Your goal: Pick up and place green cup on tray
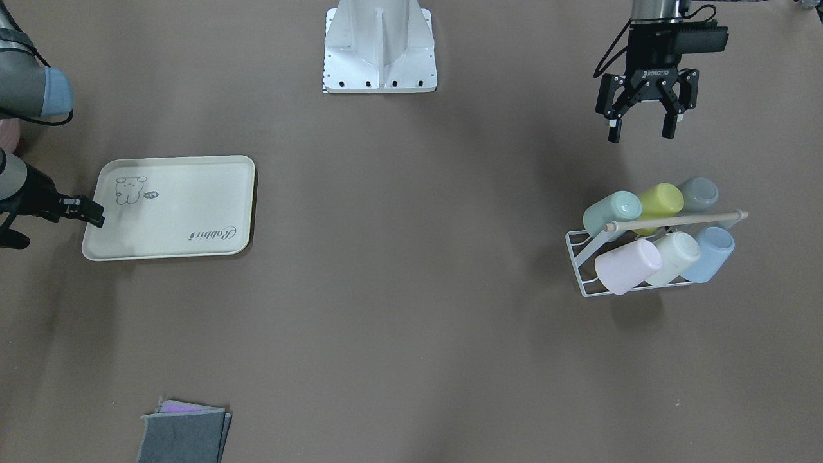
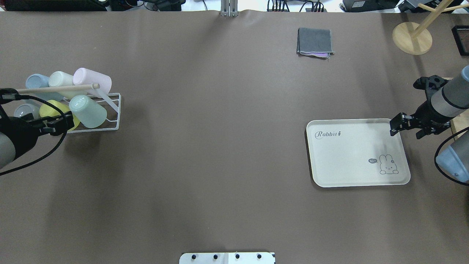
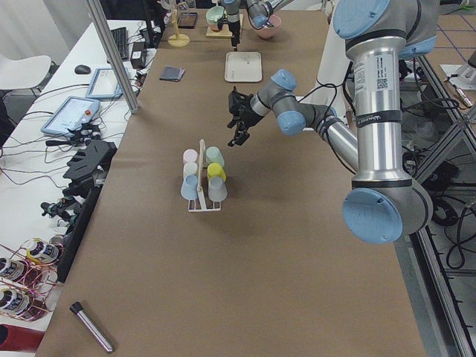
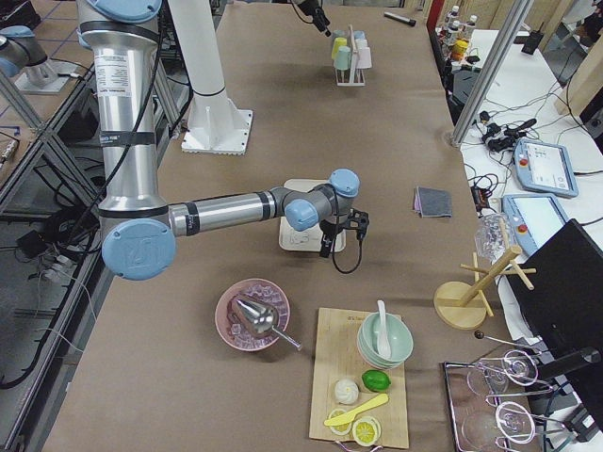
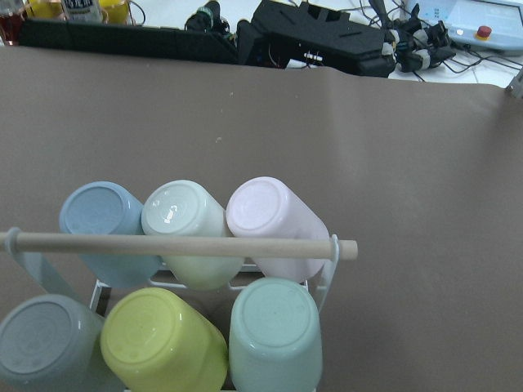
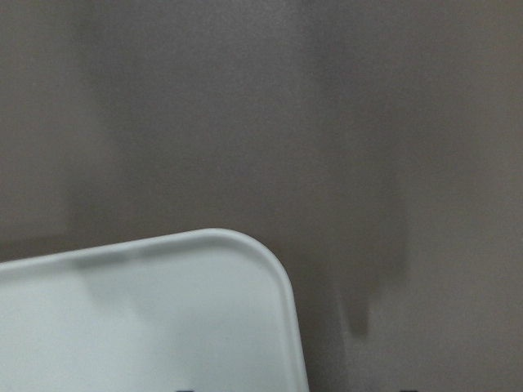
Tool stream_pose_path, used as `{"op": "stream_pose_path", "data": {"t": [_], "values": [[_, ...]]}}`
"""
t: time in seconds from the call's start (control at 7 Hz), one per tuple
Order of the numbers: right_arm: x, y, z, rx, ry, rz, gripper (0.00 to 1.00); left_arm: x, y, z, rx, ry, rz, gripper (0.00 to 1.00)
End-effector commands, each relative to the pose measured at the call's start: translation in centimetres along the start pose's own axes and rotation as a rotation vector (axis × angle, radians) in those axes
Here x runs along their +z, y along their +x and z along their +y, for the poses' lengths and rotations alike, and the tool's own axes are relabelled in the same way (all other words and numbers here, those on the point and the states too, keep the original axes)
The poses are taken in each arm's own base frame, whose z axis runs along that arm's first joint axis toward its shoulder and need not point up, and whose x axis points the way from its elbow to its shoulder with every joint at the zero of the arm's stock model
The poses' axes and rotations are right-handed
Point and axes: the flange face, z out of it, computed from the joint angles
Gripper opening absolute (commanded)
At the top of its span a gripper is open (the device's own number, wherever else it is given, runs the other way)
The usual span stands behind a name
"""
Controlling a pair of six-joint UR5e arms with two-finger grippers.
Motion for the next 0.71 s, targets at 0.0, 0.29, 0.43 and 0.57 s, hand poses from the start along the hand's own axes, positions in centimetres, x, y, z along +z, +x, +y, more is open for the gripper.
{"op": "stream_pose_path", "data": {"t": [0.0,0.29,0.43,0.57], "values": [[0.5,0.0,0.6,-0.02,0.003,-0.012,0.77,0.1,-1.7,3.5,0.114,0.086,-0.071,0.98],[1.5,1.7,1.9,-0.022,-0.009,-0.006,0.76,0.0,-3.3,7.3,0.263,0.202,-0.125,0.98],[1.8,2.6,2.7,-0.039,0.0,-0.021,0.75,0.0,-3.7,8.1,0.31,0.251,-0.14,0.98],[1.7,2.4,2.7,-0.025,0.0,-0.028,0.73,0.1,-3.7,8.2,0.439,0.252,-0.161,0.98]]}}
